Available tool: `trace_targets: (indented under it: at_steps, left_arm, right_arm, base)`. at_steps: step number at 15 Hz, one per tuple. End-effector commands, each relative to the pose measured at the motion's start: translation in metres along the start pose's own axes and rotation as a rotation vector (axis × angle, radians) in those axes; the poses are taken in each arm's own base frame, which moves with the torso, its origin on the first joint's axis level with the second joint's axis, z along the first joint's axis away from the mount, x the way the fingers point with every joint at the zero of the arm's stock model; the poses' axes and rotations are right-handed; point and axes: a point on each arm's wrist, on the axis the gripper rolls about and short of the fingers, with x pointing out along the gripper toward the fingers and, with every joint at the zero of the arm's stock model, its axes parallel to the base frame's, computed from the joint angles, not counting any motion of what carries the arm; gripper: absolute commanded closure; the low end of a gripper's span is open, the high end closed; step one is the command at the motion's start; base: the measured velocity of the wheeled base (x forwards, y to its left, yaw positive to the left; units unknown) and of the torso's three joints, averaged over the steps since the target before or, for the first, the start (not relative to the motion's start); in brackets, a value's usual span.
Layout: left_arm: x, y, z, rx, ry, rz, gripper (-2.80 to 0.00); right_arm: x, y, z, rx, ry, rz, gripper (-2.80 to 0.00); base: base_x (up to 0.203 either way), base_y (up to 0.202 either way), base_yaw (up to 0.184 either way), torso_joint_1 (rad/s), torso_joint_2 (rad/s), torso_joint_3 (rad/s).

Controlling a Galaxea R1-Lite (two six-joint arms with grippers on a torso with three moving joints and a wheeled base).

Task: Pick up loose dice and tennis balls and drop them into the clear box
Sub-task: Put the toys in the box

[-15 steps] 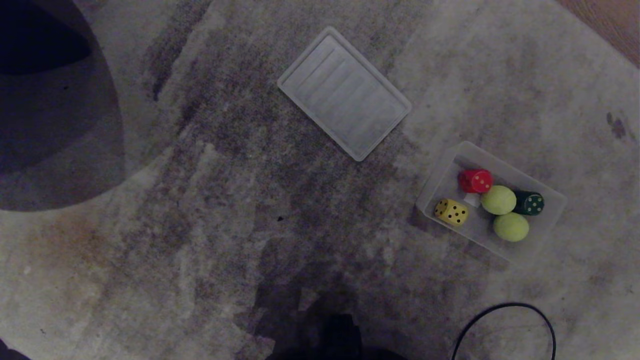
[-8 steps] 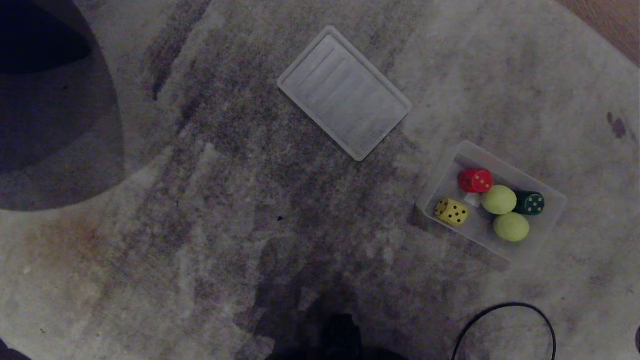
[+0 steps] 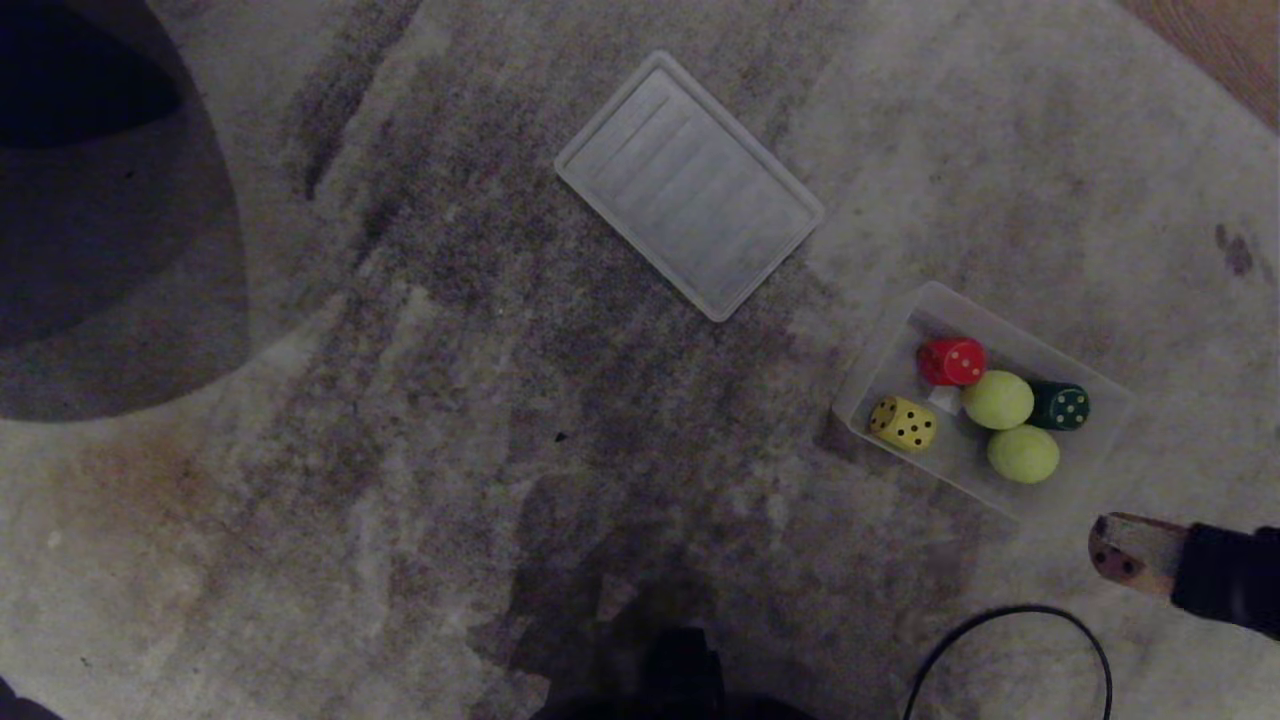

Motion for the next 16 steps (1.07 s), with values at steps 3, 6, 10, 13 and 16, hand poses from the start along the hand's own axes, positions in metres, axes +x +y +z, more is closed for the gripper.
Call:
trace_targets:
  at_steps: [3,6,10,13,16]
  left_arm:
    - [0.000,0.000,0.000,-0.001,0.002,0.000,0.00]
    - [0.000,0.000,0.000,-0.001,0.002,0.000,0.00]
    - [0.000,0.000,0.000,-0.001,0.002,0.000,0.00]
    - [0.000,0.000,0.000,-0.001,0.002,0.000,0.00]
    - [0.000,0.000,0.000,-0.001,0.002,0.000,0.00]
  right_arm:
    - [0.096,0.009,0.026,0.062,0.036,0.003,0.00]
    - [0.110,0.021,0.042,0.067,-0.032,0.062,0.00]
    - [0.114,0.035,0.048,0.047,-0.073,0.192,0.00]
    - [0.126,0.038,0.051,0.042,-0.076,0.198,0.00]
    - [0.132,0.039,0.052,0.041,-0.096,0.199,-2.80]
  base:
    - [0.000,0.000,0.000,0.000,0.00,0.000]
    - [0.000,0.000,0.000,0.000,0.00,0.000]
    - [0.000,0.000,0.000,0.000,0.00,0.000]
    - [0.000,0.000,0.000,0.000,0.00,0.000]
    - [0.000,0.000,0.000,0.000,0.00,0.000]
